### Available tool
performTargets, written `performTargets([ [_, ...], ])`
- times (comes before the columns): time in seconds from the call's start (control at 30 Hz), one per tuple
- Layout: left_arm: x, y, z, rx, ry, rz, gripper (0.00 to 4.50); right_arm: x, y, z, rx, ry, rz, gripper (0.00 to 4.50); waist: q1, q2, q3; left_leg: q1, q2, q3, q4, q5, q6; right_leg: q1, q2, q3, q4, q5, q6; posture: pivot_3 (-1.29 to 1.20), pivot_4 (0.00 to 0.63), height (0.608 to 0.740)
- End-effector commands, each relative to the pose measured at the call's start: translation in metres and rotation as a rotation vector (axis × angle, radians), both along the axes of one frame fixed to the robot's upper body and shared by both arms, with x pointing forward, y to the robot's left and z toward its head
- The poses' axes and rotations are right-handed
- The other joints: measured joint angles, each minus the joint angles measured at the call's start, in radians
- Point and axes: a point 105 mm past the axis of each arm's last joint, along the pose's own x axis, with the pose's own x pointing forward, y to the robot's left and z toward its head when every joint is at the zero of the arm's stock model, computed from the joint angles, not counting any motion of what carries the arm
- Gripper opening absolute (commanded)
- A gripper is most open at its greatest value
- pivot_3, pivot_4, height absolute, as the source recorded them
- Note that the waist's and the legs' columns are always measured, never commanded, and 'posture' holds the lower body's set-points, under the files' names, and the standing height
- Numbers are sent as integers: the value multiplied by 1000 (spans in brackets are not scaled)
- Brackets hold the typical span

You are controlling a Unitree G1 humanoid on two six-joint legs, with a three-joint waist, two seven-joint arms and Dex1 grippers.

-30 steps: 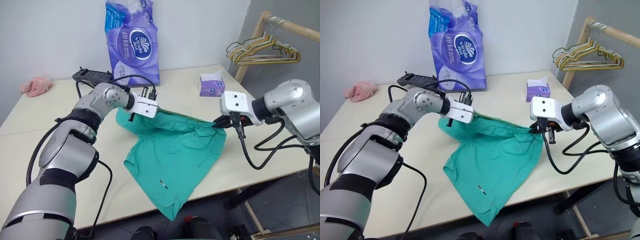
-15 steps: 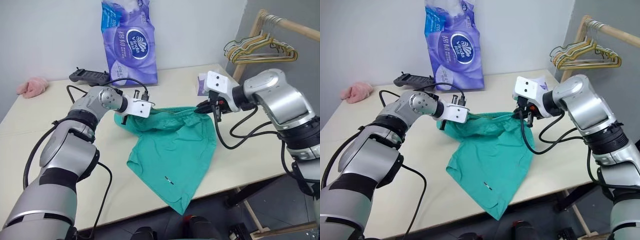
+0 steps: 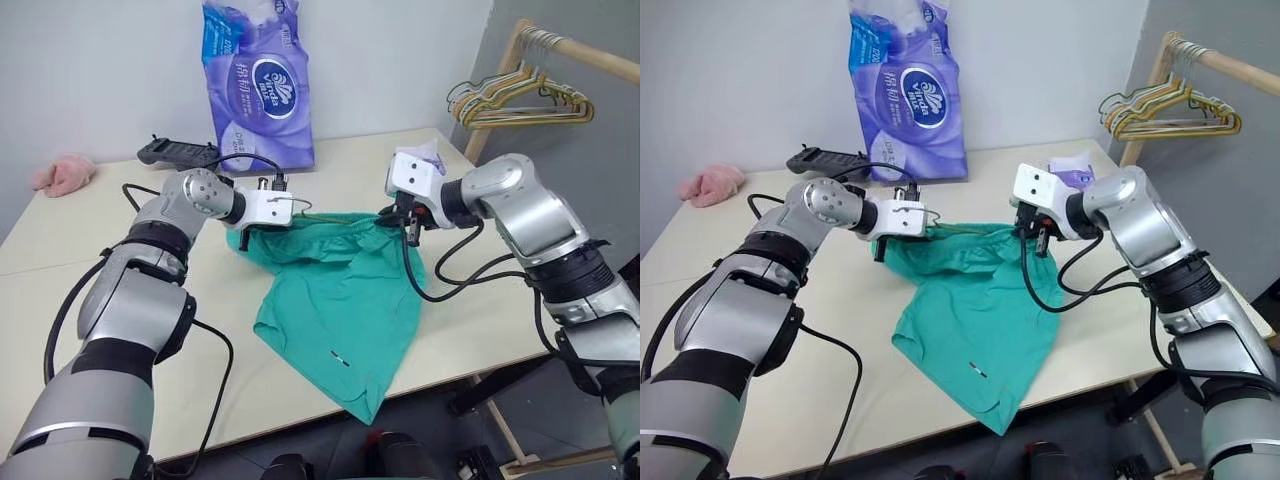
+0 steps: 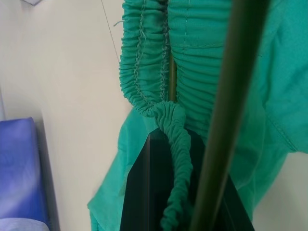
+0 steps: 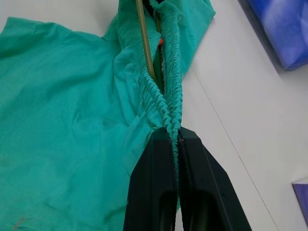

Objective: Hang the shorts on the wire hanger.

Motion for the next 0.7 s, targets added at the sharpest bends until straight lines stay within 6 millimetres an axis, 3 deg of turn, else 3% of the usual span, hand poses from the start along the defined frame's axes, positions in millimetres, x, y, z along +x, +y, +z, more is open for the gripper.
performTargets([
  [0.03,2,-1,13,-40,-35,1,0,-1,6,12,14,-29,28,806,0,0,0,0,0,0,0,0,0,0,0,0,0,0,0,-75,19,740],
  [0.37,1,4,9,-26,-37,4,0,-6,11,19,16,-45,49,4226,-1,0,0,0,0,0,0,0,0,0,0,0,0,0,0,-73,41,740],
  [0.57,2,5,11,-35,-43,16,0,-20,-11,11,-38,-7,37,4226,2,0,0,0,0,-1,0,0,0,0,0,0,0,0,0,-72,48,740],
  [0.7,1,0,8,-37,-27,0,0,-14,-8,5,-79,-13,28,4226,-1,0,0,0,0,0,0,0,1,0,0,0,0,0,0,-99,46,740],
])
